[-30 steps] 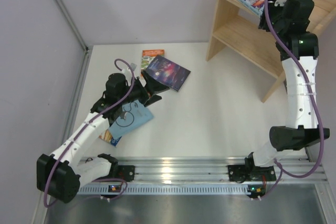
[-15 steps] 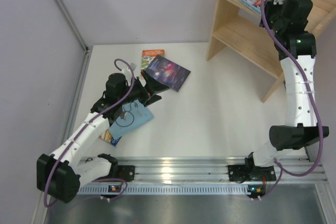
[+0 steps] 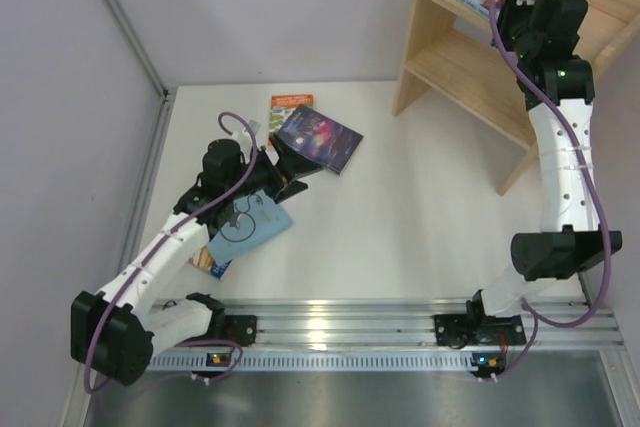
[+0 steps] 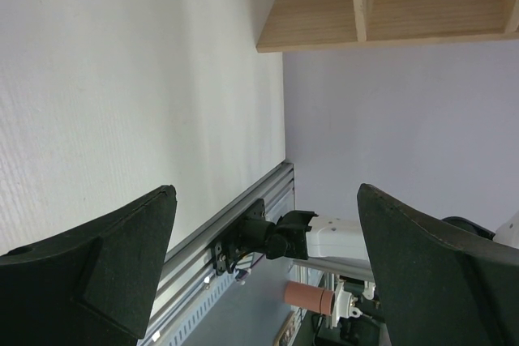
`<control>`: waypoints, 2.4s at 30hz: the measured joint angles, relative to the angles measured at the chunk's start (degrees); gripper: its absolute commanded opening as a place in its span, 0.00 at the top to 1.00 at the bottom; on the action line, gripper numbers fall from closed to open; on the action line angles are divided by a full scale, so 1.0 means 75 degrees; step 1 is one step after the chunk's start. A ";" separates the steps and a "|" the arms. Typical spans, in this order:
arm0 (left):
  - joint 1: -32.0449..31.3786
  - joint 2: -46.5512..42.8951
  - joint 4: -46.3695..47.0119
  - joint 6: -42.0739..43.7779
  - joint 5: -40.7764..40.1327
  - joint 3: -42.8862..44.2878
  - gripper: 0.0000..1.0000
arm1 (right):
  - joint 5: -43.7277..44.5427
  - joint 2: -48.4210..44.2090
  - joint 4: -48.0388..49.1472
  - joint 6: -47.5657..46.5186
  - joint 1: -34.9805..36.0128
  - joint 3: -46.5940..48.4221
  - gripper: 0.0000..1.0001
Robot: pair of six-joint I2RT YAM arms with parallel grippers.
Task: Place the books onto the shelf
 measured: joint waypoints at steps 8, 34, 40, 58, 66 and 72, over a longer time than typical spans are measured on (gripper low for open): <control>0.0000 0.0050 -0.0003 0.0076 -0.0061 0.0000 0.02 | 0.0242 0.0157 0.0254 0.0114 0.0000 0.0000 0.66; 0.0000 0.0108 -0.0125 0.0562 -0.0437 0.0003 0.02 | 0.0513 0.0265 0.0516 -0.0306 0.0236 0.0006 0.68; 0.0000 0.0105 -0.0134 0.0720 -0.0562 0.0003 0.02 | 0.0519 0.0181 0.0490 -0.0195 0.0388 0.0026 0.98; 0.0000 0.0105 -0.0303 0.0973 -0.0653 0.0023 0.02 | 0.1145 0.0251 0.0694 -0.0026 0.0697 0.0335 0.67; 0.0000 0.0038 -0.0437 0.0997 -0.0714 0.0064 0.02 | 0.0484 0.0286 0.0405 0.0192 0.0705 0.0609 1.00; 0.0000 -0.0020 -0.0516 0.1037 -0.0772 0.0064 0.02 | -0.0198 0.0452 0.0318 0.0286 0.0731 0.1023 1.00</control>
